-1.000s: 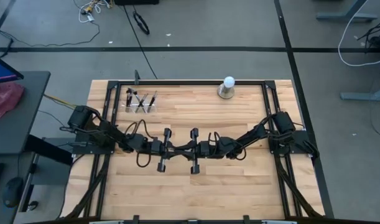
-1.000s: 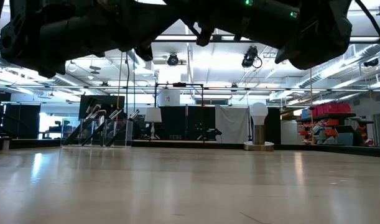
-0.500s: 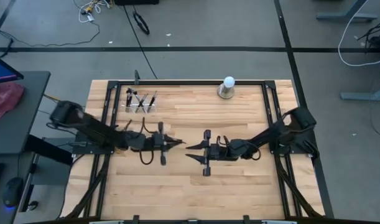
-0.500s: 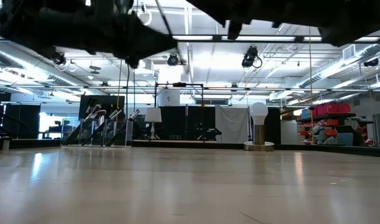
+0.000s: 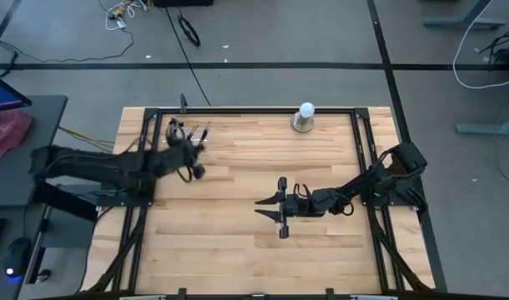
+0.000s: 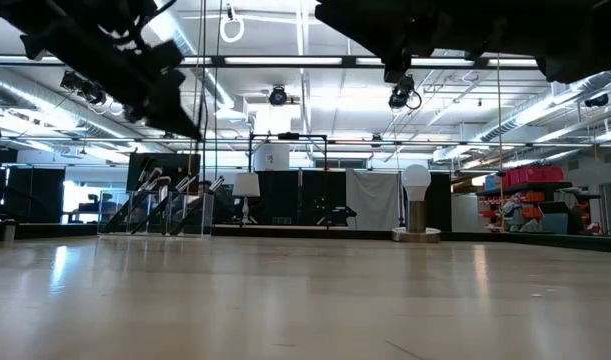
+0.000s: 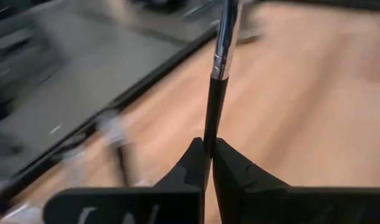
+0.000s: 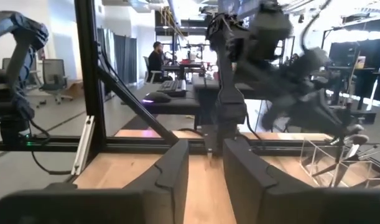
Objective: Put items in baskets/containers
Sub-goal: Put the eyeshadow brush into the transparent organizer
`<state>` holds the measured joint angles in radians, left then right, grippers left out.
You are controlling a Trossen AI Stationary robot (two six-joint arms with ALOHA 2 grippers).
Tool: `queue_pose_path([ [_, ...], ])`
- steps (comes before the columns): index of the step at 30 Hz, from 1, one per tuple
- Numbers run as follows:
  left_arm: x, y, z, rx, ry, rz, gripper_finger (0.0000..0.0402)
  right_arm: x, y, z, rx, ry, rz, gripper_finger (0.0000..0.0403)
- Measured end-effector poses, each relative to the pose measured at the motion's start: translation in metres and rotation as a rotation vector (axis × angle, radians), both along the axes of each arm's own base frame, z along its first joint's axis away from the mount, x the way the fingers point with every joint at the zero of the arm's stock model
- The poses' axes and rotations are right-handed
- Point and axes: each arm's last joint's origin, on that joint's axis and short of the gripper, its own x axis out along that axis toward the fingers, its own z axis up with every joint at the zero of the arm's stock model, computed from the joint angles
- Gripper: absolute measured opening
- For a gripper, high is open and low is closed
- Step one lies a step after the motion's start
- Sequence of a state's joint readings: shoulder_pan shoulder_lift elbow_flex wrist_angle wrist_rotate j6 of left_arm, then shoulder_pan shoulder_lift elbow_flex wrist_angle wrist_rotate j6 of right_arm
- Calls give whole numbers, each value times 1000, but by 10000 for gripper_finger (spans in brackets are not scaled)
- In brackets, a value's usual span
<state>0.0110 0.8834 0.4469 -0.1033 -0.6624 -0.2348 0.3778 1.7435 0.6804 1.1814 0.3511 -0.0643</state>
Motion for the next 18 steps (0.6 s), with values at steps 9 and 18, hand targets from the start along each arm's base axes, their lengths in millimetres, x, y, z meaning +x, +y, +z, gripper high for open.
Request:
queue_pose_path([
  [9,-32,62,-5,-55,120,305,16,0,-1,0,0,0,-3,98],
  [18,-40,89,-20,-197,182,317,19,0,-1,0,0,0,-3,98],
])
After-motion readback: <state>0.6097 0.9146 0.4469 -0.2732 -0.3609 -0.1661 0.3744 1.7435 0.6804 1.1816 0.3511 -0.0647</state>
